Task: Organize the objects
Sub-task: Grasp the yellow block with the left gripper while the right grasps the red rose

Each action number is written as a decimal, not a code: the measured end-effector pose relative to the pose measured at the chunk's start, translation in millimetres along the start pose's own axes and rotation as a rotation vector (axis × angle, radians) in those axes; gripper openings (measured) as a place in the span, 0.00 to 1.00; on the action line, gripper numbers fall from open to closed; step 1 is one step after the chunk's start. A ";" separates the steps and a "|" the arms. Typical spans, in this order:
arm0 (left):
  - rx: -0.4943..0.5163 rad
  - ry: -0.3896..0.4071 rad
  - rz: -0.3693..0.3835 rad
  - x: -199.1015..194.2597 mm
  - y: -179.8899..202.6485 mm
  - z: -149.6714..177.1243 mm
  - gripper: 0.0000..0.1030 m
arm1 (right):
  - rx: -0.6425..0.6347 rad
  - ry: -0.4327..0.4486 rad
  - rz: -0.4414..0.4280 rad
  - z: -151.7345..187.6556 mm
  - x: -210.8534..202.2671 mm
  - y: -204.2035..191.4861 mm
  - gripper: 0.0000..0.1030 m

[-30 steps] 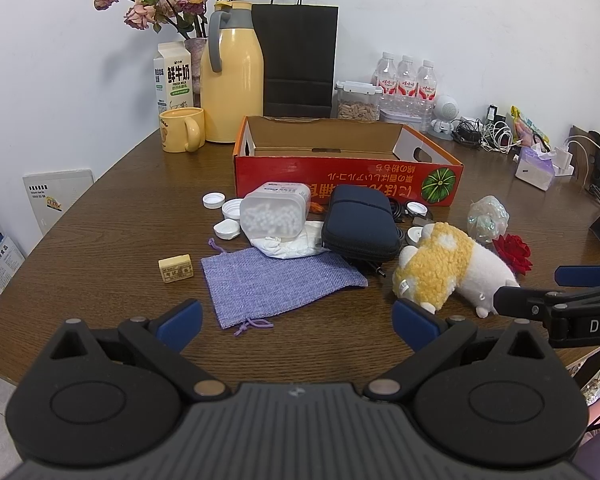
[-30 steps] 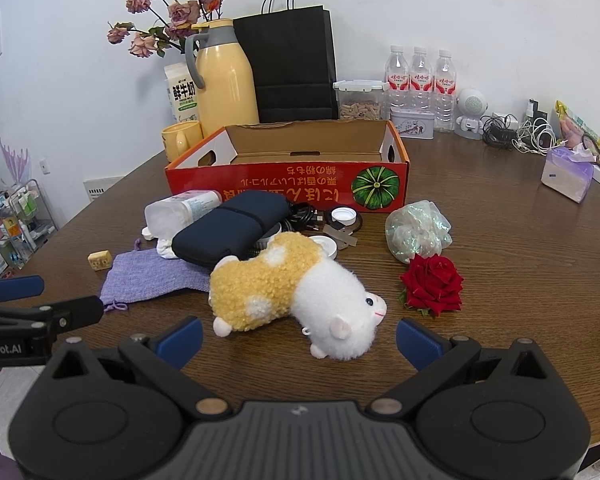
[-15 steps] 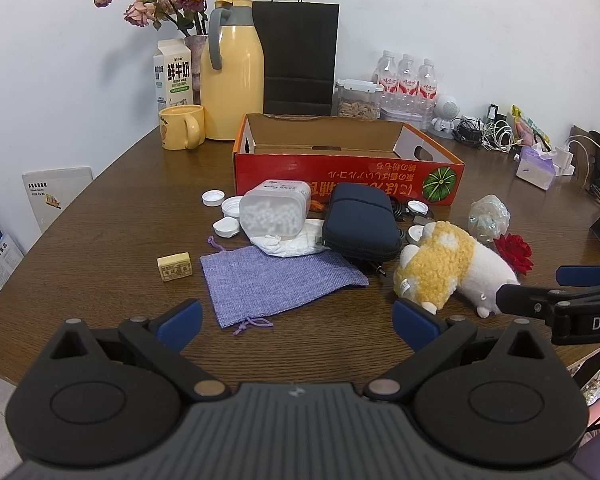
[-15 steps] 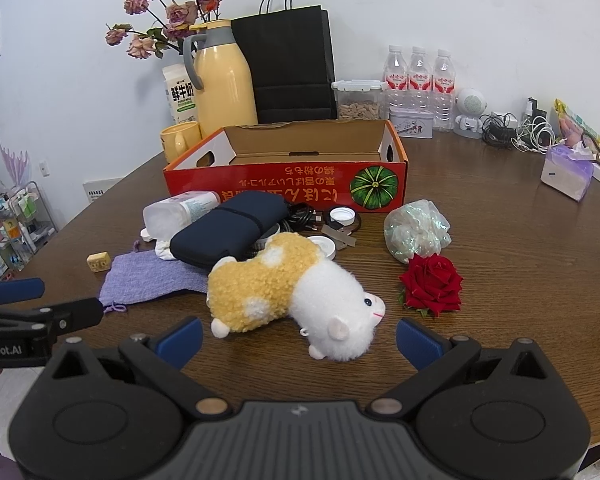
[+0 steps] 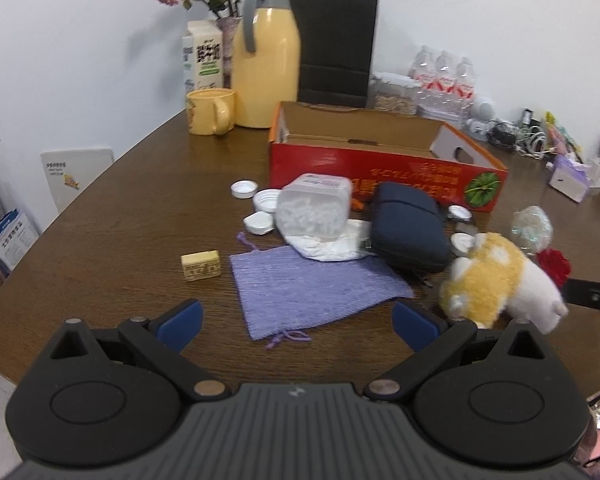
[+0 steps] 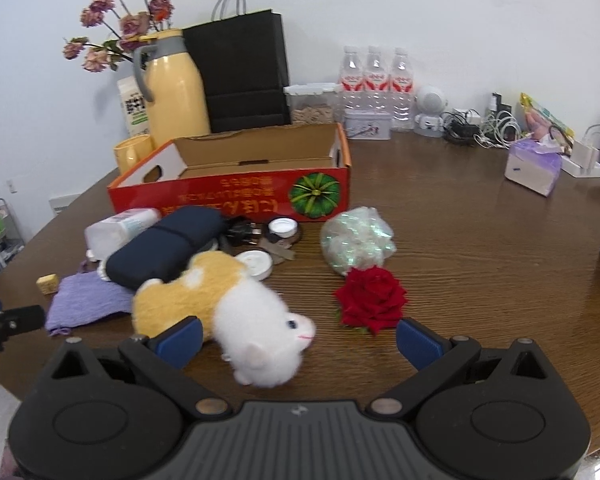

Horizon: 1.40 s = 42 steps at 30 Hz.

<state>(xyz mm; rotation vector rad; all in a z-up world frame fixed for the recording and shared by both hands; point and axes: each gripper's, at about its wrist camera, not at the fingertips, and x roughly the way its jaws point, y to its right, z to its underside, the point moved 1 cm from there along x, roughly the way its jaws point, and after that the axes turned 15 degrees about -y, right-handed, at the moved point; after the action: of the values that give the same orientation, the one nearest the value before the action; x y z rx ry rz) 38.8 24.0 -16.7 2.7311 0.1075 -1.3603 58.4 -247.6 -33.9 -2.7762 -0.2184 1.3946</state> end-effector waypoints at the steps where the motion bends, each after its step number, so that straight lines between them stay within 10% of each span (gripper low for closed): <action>1: -0.008 -0.003 -0.012 2.7 -2.5 -1.8 1.00 | 0.005 -0.002 0.004 -1.3 2.8 3.5 1.00; 17: -0.148 -0.025 -0.164 52.4 -53.9 -28.6 1.00 | 0.032 0.000 0.044 -22.2 51.1 60.1 0.99; 28: -0.159 -0.020 -0.219 80.6 -67.0 -37.5 1.00 | -0.002 -0.012 -0.029 -29.0 76.0 75.0 0.75; 34: -0.155 0.005 -0.179 83.2 -66.9 -40.0 0.75 | -0.029 -0.007 -0.054 -31.2 79.4 73.0 0.63; 39: -0.163 0.009 -0.168 83.5 -66.3 -39.6 0.34 | -0.046 -0.001 -0.076 -30.4 78.8 69.7 0.58; 42: -0.168 0.013 -0.156 81.9 -67.6 -38.6 0.30 | -0.050 0.001 -0.079 -29.3 78.2 69.1 0.56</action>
<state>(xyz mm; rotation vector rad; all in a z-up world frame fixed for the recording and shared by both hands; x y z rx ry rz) 111.7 97.3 -62.2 2.6380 0.4238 -1.3037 135.7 -304.1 -84.6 -2.7742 -0.3631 1.3878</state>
